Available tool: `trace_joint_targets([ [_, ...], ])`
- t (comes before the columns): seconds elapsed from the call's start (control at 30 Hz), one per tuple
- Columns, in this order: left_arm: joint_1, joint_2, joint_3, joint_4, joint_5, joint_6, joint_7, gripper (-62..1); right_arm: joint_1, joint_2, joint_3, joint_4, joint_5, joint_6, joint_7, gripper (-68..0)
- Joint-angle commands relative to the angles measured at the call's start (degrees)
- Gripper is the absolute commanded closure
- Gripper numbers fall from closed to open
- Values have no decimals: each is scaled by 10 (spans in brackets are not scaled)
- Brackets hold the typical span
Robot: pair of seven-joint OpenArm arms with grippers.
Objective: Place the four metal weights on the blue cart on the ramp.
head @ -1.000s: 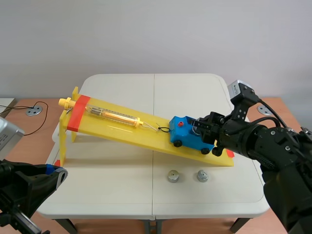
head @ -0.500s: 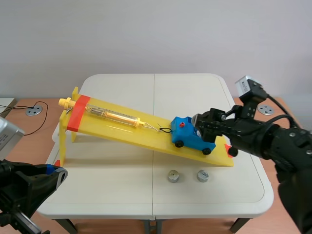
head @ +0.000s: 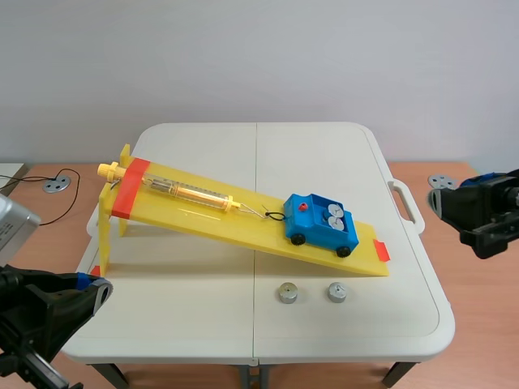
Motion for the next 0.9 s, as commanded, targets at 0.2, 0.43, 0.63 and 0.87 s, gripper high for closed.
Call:
trace_joint_targets([
  [0.2, -12, 7, -7, 38, -30, -14, -44, -36, -9, 40, -19, 43, 33, 17, 65, -309],
  [0.43, -12, 7, -7, 38, -30, -14, -44, -36, 3, 7, -119, 3, -82, -37, 130, -309],
  [0.63, -12, 7, -7, 38, -30, -14, -44, -36, 36, -42, -193, -43, -170, -102, 170, -309],
  [0.87, -12, 7, -7, 38, -30, -14, -44, -36, 84, -87, -251, -119, -244, -162, 204, -309],
])
